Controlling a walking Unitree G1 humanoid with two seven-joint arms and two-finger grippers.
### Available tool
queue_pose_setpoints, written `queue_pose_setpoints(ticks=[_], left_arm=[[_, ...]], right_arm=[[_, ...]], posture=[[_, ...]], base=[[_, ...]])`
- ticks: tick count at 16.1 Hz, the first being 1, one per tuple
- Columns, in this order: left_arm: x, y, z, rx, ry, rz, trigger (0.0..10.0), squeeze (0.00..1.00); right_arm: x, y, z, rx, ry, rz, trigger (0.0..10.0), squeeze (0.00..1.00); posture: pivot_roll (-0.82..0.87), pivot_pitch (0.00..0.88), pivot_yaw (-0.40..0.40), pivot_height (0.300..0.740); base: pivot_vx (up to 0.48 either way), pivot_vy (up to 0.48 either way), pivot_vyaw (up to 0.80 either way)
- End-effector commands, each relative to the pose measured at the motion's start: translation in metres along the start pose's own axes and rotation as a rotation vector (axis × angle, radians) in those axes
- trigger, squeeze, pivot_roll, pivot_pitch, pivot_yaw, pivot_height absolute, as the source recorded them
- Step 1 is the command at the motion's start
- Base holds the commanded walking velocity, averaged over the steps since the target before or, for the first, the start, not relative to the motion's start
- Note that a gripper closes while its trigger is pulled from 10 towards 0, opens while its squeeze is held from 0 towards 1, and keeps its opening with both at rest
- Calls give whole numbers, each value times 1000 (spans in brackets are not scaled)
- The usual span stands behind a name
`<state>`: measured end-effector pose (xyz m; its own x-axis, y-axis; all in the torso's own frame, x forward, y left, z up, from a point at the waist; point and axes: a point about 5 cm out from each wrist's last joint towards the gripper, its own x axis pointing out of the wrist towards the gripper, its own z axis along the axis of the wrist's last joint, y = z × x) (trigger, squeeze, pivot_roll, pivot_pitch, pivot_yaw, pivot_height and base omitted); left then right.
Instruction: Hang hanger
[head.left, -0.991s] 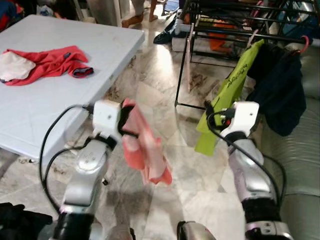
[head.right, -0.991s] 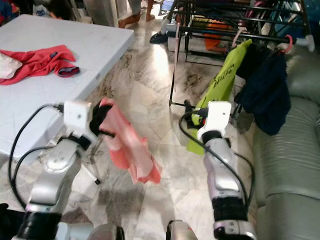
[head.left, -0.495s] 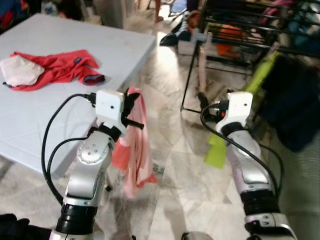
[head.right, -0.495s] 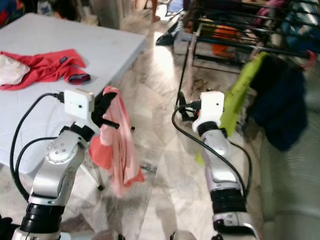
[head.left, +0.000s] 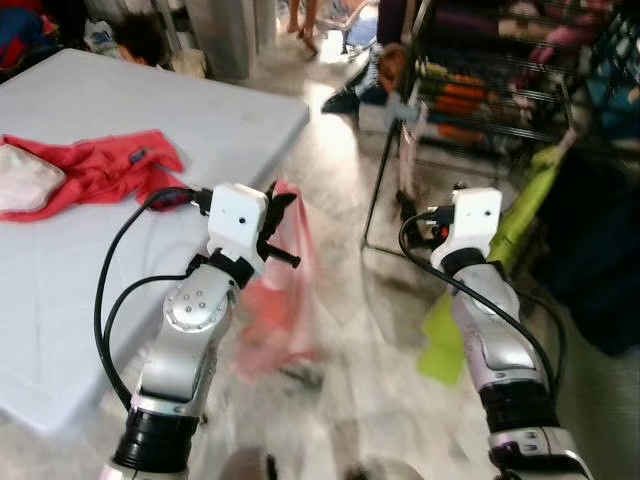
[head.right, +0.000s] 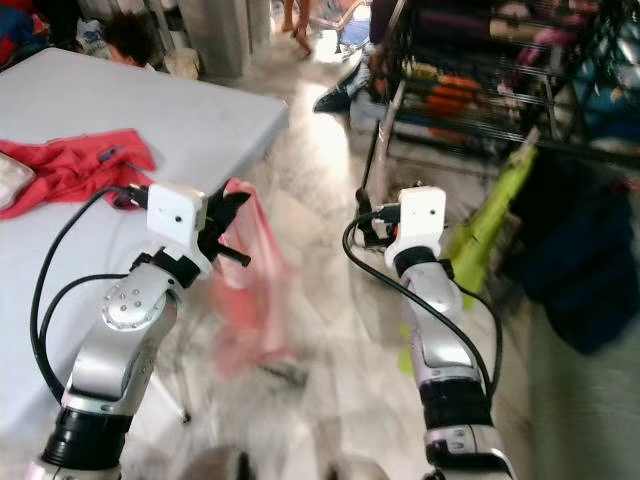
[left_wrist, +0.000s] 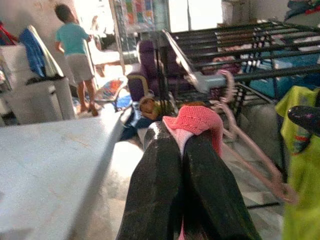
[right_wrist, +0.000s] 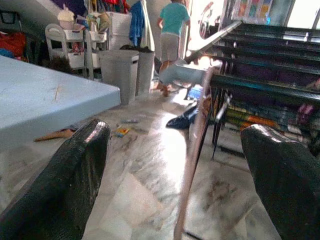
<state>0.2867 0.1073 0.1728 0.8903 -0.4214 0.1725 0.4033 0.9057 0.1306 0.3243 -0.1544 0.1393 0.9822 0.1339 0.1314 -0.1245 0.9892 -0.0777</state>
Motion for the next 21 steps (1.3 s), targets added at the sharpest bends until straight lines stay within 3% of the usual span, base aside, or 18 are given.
queue_pose_setpoints(ticks=[1,3,5,8,11,16,21], left_arm=[[0,3,3,3,-8,7,10000,0],[0,2,2,-2,0,6,10000,0],[-1,2,2,-9,4,9,10000,0],[0,2,2,-25,15,8,10000,0],[1,-1,3,-21,11,-5,10000,0],[1,-3,4,-16,3,-17,10000,0],[0,-8,6,-14,-17,-38,10000,0]], right_arm=[[3,6,1,-17,10,19,10000,0],[4,7,-1,-66,12,-13,10000,0],[3,8,-7,12,47,-49,10000,0],[3,4,-7,-32,43,-74,10000,0],[3,-2,-3,-77,21,-103,10000,0],[4,0,-2,-63,11,-109,10000,0],[3,-2,-4,-69,19,-135,10000,0]], posture=[[4,71,7,740],[4,71,7,740],[8,75,5,740],[8,77,5,740],[8,79,5,740],[10,78,6,740],[11,80,2,740]], base=[[446,0,0],[433,0,0],[407,139,0],[291,378,0],[0,437,0],[0,437,0],[0,0,0]])
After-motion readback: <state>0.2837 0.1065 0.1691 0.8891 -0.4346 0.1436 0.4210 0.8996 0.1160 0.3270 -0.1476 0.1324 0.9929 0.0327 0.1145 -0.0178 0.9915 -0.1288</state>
